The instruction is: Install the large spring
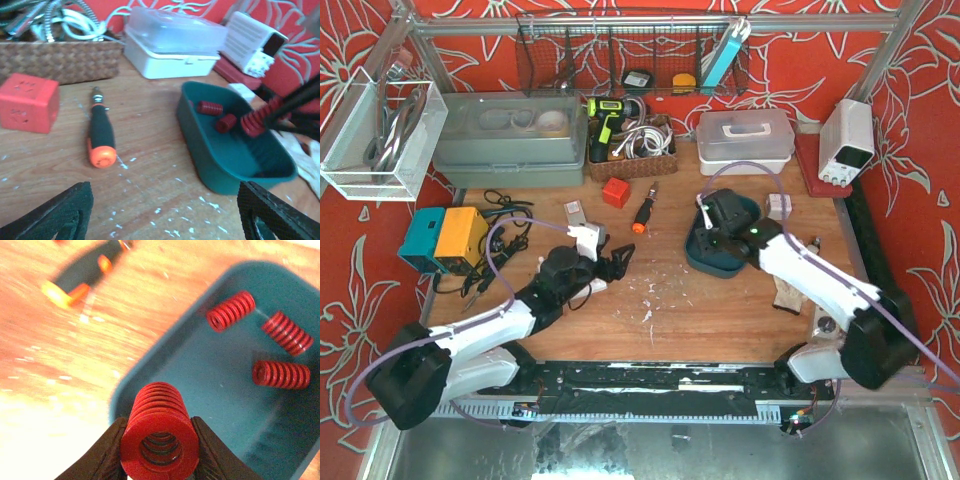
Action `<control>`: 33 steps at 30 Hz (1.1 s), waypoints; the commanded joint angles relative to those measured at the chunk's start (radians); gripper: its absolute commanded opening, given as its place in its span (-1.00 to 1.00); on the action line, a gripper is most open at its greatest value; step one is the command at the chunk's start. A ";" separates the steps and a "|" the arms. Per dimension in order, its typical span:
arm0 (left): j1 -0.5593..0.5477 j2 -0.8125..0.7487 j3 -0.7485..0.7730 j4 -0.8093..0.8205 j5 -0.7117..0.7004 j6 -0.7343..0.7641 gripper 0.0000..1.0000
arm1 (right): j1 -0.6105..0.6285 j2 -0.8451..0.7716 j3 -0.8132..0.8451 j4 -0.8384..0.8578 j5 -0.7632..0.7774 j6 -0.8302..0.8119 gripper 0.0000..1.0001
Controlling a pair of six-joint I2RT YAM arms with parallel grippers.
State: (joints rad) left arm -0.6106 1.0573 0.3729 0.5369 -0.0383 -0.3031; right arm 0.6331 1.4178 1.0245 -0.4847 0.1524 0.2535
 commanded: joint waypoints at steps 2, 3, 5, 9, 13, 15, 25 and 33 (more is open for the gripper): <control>-0.042 -0.041 -0.131 0.366 0.140 0.236 0.49 | 0.007 -0.188 0.014 -0.057 -0.253 0.024 -1.00; -0.047 -0.046 -0.156 0.415 0.151 0.263 0.45 | 0.009 -0.205 0.017 -0.065 -0.298 0.022 -1.00; -0.055 -0.049 -0.163 0.433 0.174 0.312 0.44 | 0.012 -0.261 0.003 -0.063 -0.393 0.019 -1.00; -0.113 -0.018 -0.150 0.452 0.226 0.468 0.43 | 0.029 -0.332 -0.028 -0.031 -0.536 0.030 -1.00; -0.191 0.039 -0.133 0.502 0.169 0.571 0.53 | 0.060 -0.350 -0.041 -0.017 -0.577 0.043 -1.00; -0.216 0.079 -0.130 0.553 0.148 0.593 0.56 | 0.075 -0.355 -0.057 0.015 -0.614 0.067 -1.00; -0.302 0.190 -0.058 0.606 0.136 0.707 0.53 | 0.141 -0.357 -0.094 0.098 -0.627 0.119 -1.00; -0.307 0.230 -0.014 0.551 0.119 0.747 0.22 | 0.168 -0.311 -0.070 0.054 -0.590 0.091 -1.00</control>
State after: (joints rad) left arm -0.9112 1.2716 0.3290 1.0836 0.1047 0.3977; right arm 0.7856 1.0882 0.9401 -0.4328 -0.4473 0.3546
